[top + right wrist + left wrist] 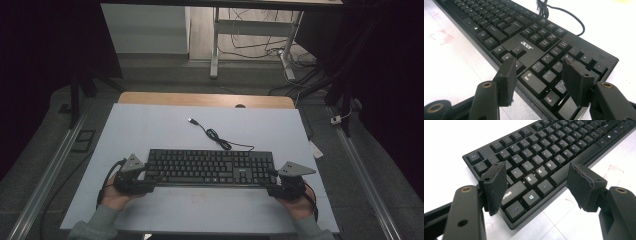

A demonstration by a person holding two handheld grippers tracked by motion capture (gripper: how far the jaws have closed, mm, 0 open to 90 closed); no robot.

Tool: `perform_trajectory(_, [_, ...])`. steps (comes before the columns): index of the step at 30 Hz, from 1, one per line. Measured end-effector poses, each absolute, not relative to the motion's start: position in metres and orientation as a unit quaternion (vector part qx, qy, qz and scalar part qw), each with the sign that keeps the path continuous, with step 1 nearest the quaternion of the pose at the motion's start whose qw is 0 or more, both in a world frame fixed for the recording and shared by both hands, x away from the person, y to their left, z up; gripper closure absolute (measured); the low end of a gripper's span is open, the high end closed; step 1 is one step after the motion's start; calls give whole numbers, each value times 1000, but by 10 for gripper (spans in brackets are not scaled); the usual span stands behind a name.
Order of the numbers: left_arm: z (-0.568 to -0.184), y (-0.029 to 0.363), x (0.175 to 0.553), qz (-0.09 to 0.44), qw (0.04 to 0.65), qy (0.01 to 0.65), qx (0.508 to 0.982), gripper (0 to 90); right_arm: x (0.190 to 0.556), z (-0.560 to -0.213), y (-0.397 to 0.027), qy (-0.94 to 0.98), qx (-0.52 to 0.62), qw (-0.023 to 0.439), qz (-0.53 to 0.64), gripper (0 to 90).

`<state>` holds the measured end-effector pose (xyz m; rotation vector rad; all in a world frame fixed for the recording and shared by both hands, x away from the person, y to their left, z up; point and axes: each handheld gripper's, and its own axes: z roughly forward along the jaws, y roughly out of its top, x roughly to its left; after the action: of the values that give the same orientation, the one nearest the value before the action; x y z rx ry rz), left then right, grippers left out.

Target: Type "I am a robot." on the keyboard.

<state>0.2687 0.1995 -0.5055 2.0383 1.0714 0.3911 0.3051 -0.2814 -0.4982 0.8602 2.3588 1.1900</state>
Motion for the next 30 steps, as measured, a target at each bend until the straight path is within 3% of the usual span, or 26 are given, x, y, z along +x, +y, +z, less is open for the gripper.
perform_trajectory(30, [-504, 198, 273, 155, 395, 431, 796, 330, 308, -491, -265, 831, 292, 173, 440, 456])
